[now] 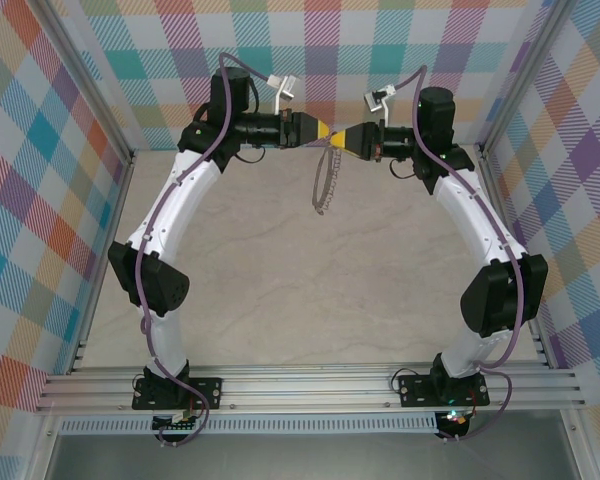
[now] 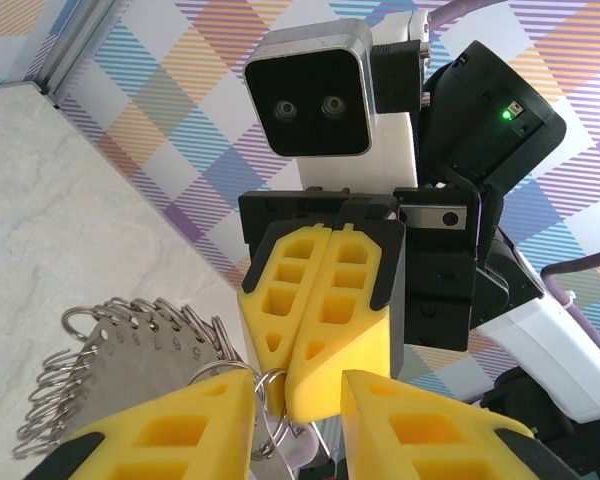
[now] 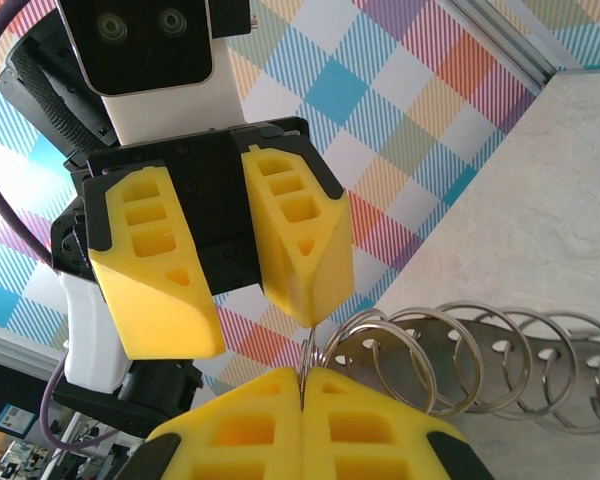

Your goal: Put the keys on the keyring

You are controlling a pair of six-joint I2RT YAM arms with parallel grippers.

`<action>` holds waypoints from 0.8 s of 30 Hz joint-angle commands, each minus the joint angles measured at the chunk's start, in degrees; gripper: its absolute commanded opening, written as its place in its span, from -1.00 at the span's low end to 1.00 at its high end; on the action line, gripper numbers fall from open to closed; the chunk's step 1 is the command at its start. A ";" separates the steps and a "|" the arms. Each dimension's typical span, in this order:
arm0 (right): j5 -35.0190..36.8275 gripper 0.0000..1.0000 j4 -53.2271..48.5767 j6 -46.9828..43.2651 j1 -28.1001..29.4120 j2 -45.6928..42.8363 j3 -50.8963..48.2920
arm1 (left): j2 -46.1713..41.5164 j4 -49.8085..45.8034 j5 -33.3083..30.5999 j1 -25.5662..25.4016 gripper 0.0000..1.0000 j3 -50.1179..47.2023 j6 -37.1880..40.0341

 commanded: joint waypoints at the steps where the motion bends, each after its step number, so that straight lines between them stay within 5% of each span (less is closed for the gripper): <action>1: -1.14 -1.00 4.60 0.54 -0.42 -1.10 -0.14 | -1.16 -0.01 1.00 0.09 -0.41 -1.43 0.44; 14: -0.88 -1.00 4.89 0.47 -0.77 -2.35 -2.25 | -2.66 0.27 -3.31 0.51 -0.30 -2.96 1.48; 24: -0.87 -1.00 7.20 2.37 -0.77 -1.66 -2.18 | -2.77 5.10 -0.81 0.10 -0.39 -4.68 -1.62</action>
